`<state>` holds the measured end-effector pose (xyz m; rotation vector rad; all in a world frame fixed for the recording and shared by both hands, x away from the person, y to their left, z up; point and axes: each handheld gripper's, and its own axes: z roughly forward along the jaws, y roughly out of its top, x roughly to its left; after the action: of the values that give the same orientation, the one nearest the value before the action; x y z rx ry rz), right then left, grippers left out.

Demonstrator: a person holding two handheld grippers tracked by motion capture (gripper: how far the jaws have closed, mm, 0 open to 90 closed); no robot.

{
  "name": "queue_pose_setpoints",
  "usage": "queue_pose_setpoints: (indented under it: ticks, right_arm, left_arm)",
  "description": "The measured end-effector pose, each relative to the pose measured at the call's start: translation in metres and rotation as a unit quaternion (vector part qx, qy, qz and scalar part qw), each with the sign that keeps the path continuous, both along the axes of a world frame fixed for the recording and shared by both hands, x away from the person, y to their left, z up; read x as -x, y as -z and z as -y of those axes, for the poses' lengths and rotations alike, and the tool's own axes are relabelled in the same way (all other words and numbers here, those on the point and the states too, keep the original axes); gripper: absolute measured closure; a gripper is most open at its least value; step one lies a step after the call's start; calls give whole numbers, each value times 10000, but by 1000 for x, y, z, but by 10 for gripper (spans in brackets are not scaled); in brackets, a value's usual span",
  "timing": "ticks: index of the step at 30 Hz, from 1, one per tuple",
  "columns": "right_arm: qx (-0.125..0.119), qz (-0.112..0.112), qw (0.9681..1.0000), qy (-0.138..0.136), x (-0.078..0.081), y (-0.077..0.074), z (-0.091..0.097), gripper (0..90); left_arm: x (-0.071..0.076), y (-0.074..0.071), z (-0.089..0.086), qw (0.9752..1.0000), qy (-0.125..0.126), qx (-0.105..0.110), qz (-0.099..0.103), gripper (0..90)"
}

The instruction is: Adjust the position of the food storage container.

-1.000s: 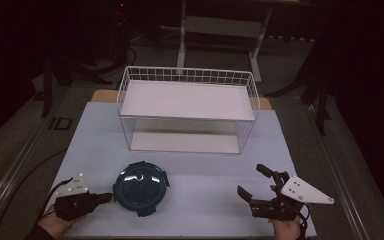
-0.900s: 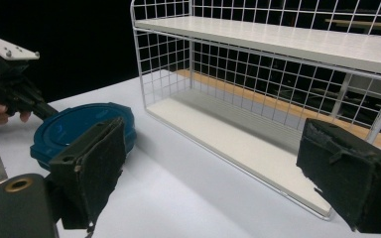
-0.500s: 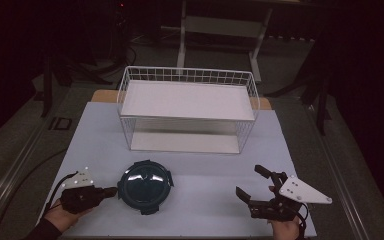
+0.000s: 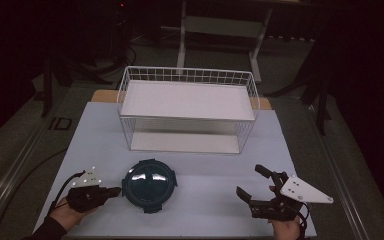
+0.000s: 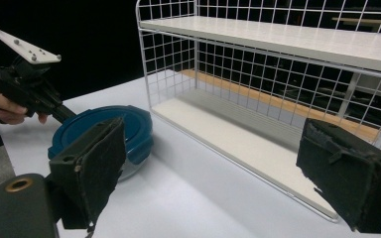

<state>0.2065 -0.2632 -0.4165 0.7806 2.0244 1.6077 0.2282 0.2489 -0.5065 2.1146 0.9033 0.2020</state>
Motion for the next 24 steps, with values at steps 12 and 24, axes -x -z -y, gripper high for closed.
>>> queue_pose_setpoints:
  ticks: [12, 24]
  right_arm:
    - [-59, -49, 10000, 4, -2, 0, 1, 114]
    - [-50, -34, 10000, -13, -2, -1, 0, 114]
  left_arm:
    - [-10, 2, 18, 9996, 156, -160, -143, 900]
    - [-34, 1, 50, 9990, 389, -173, -157, 900]
